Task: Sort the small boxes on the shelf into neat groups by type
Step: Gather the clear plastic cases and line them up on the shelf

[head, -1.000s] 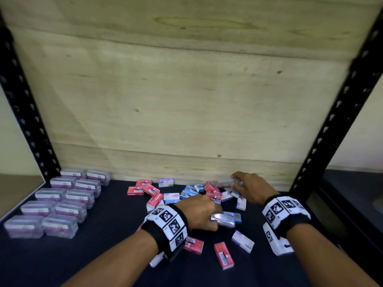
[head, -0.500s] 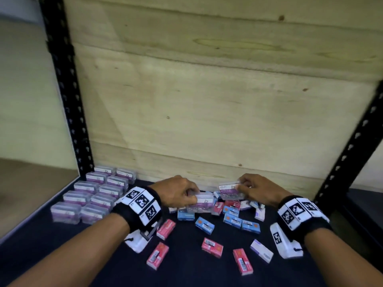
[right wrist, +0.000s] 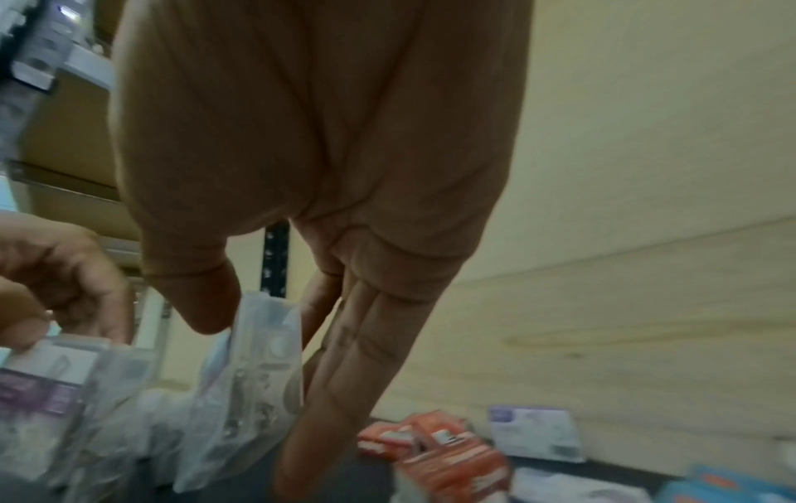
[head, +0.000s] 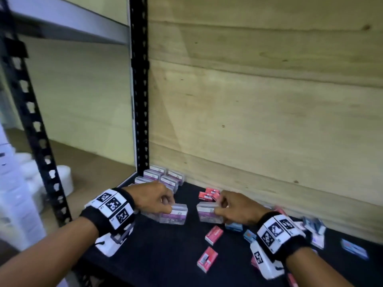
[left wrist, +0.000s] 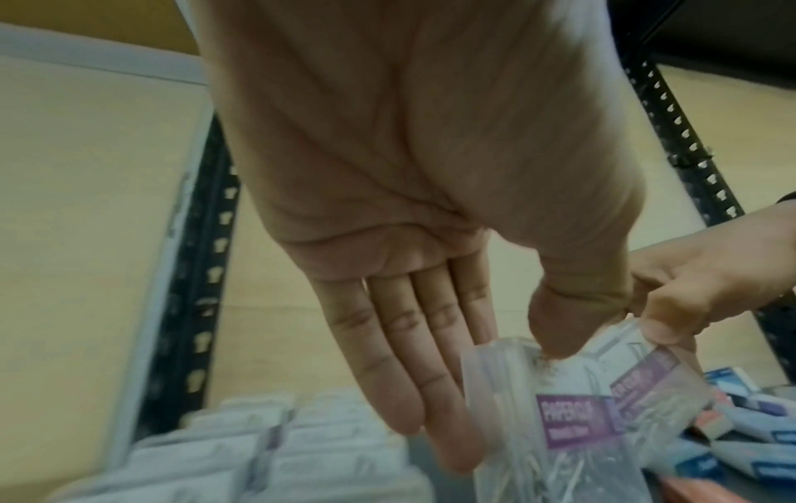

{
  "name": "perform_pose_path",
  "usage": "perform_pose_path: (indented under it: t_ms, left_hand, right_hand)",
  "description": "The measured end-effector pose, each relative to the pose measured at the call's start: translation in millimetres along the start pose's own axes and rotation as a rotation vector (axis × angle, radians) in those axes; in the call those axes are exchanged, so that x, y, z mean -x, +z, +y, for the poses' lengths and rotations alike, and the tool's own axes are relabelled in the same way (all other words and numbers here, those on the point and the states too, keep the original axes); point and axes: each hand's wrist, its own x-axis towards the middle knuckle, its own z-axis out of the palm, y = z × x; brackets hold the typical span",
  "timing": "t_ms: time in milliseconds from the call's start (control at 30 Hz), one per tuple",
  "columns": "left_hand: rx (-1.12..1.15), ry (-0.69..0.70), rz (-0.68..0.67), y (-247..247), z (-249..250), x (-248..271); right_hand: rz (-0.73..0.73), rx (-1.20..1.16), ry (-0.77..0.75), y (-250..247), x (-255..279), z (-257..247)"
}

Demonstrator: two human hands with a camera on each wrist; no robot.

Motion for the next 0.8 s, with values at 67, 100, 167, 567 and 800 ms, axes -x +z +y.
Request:
perform_pose_path:
  t_ms: [67, 100, 167, 567, 800]
  left_hand:
    - [0.003, -0.061, -0.015, 2.7, -17.3, 14.9]
    - [0.008, -0.085, -0.024, 4.4, -25.3, 21.4]
    - [0.021, -0.12, -0.044, 8.9, -40.9, 33.8]
    - [0.009, -0.183, -0.007, 27.4, -91.7, 65.0]
    - [-0.046, -0.091, 0.074, 30.3, -95.3, 62.0]
  right_hand:
    - [-0.037, 0.072, -0.04, 17.9, -7.8, -16.4]
    - [-0.054, 0.095, -0.047, 26.0, -10.4, -23.3]
    - [-0.102, 0.105, -0.057, 41.9, -15.2, -35.6]
    - [-0.255, 0.14, -0.113, 75.4, -32.0, -61.6]
    - [-0.206, 0.188, -0.179, 70.9, -32.0, -59.9]
